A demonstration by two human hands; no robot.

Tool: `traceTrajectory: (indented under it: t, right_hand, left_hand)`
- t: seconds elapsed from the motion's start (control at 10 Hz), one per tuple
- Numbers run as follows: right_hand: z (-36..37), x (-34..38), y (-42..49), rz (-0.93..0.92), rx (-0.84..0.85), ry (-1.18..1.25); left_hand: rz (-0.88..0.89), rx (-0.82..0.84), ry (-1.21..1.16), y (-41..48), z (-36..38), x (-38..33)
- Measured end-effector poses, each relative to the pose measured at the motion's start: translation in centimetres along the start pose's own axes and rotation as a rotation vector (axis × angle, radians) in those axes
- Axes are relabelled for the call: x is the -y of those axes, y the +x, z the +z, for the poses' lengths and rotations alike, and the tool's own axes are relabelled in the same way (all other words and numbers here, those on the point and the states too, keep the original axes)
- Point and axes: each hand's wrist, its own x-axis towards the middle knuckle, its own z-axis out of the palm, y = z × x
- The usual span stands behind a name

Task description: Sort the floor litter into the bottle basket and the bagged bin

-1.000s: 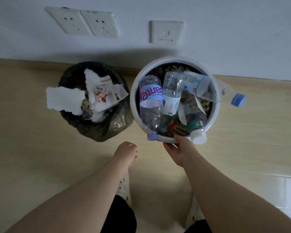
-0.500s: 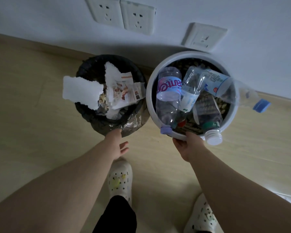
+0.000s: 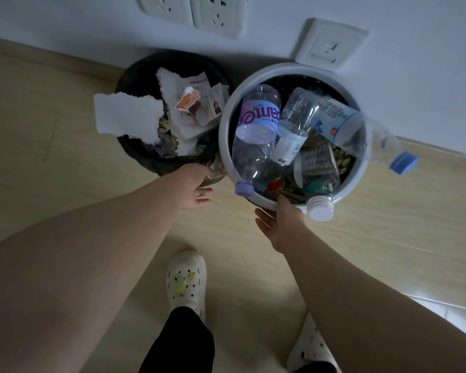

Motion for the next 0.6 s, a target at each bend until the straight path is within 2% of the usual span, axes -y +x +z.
traceTrajectory:
  t: [0.4,0.6]
  right_hand:
    - [-0.1,-0.3,-1.2,0.061,0.111,-0.186]
    - [-1.5,0.5,-5.1,0.041,0.167,-0.335]
  left_hand:
    - [0.048,-0.087,0.072,-0.6,0.4,1.5]
    - [0.036,-0.104,0.129,-4.4,1.3,2.6]
